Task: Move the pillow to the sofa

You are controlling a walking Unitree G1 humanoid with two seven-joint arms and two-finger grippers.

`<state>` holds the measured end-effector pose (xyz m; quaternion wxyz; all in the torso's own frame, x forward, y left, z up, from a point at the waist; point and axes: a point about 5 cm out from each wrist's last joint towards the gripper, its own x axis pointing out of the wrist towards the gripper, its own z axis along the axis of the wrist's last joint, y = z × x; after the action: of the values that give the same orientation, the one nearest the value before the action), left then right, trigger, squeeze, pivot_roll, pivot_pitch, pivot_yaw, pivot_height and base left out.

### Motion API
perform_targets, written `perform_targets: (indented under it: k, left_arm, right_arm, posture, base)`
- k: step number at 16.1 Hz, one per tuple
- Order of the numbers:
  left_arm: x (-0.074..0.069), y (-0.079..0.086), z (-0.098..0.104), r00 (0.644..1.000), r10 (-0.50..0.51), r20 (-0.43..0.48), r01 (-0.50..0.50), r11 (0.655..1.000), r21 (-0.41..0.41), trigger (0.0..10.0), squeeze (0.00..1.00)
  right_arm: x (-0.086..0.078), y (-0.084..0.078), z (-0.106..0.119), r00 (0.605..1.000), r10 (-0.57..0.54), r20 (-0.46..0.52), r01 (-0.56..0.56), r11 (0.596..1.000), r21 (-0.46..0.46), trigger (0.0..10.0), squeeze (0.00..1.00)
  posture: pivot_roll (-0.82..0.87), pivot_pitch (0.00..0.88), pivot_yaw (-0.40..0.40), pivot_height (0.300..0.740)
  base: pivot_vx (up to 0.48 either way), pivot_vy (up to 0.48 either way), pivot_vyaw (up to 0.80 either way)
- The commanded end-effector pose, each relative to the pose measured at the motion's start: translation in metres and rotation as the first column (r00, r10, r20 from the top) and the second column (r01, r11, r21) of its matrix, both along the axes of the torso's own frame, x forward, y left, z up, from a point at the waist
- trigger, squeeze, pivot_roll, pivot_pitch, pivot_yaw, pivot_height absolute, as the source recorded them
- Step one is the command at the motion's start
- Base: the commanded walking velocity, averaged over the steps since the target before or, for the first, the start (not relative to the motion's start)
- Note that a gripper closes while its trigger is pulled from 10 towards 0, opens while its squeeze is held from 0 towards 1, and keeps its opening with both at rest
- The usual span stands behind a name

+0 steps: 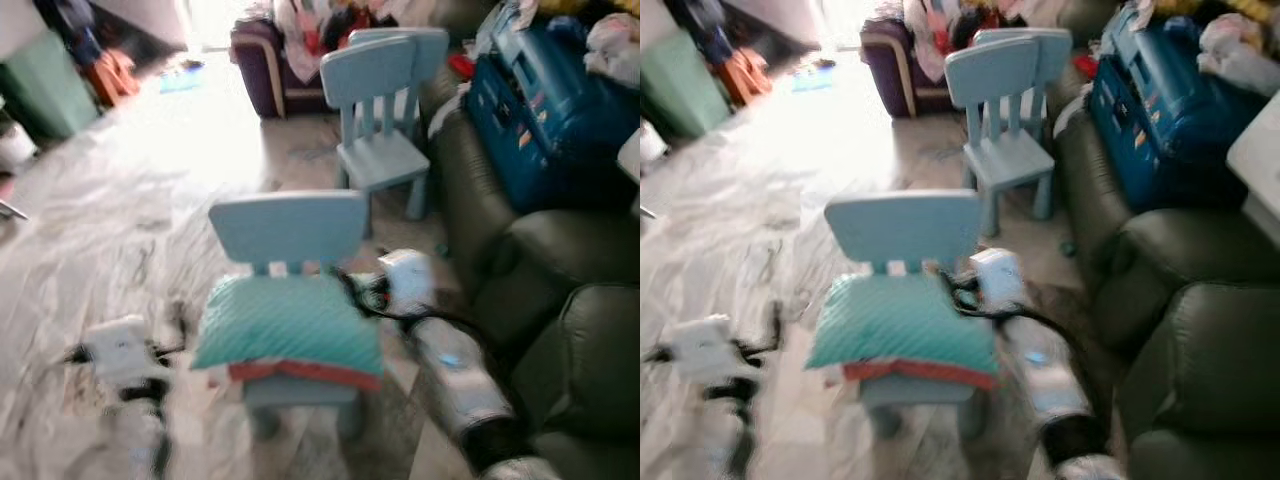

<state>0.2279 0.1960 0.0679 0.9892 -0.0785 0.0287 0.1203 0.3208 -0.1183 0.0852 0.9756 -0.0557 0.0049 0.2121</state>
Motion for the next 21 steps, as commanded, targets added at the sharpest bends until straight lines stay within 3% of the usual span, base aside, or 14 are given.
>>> perform_targets:
  k: [1,6,10,12,13,17,21]
  left_arm:
    - [-0.003,0.012,-0.002,0.999,0.043,-0.027,-0.042,0.999,0.021,10.0,0.0]
    - [-0.001,0.013,-0.003,0.999,0.034,-0.031,-0.035,0.999,-0.035,10.0,0.0]
    - [-0.003,0.015,-0.004,0.998,0.042,-0.046,-0.044,0.998,-0.039,10.0,0.0]
    - [-0.004,0.017,-0.006,0.995,0.062,-0.08,-0.062,0.998,0.002,10.0,0.0]
    - [-0.003,0.016,-0.006,0.997,0.02,-0.068,-0.02,1.0,0.001,10.0,0.0]
    - [-0.008,0.02,-0.011,0.995,0.037,-0.089,-0.039,0.999,-0.021,10.0,0.0]
    - [-0.017,0.014,-0.022,0.989,-0.047,-0.139,0.048,0.999,0.005,10.0,0.0]
  right_arm:
    - [0.001,0.013,0.005,0.999,0.031,0.016,-0.031,0.999,0.017,10.0,0.0]
    - [0.001,0.013,0.005,0.999,0.035,0.016,-0.035,0.999,0.015,10.0,0.0]
    - [0.001,0.015,0.006,0.999,0.041,0.014,-0.041,0.999,0.024,10.0,0.0]
    - [0.001,0.017,0.007,0.999,0.049,0.012,-0.049,0.998,0.031,10.0,0.0]
    - [0.001,0.018,0.007,0.999,0.051,0.007,-0.051,0.998,0.036,10.0,0.0]
    - [0.0,0.021,0.007,0.997,0.08,-0.018,-0.078,0.994,0.072,10.0,0.0]
    - [-0.008,0.023,0.002,0.992,0.116,-0.043,-0.112,0.99,0.082,10.0,0.0]
  posture:
    - [-0.11,0.114,0.058,0.74]
    - [-0.11,0.112,0.056,0.74]
    - [-0.1,0.116,0.057,0.74]
    - [-0.1,0.117,0.055,0.74]
    - [-0.1,0.117,0.055,0.74]
    - [-0.1,0.122,0.054,0.74]
    - [-0.1,0.144,0.053,0.74]
  base:
    - [0.0,0.0,0.0]
    - [0.0,0.0,0.0]
    - [0.0,0.0,0.0]
    - [0.0,0.0,0.0]
    - [0.0,0.0,0.0]
    - [0.0,0.0,0.0]
    - [0.0,0.0,0.0]
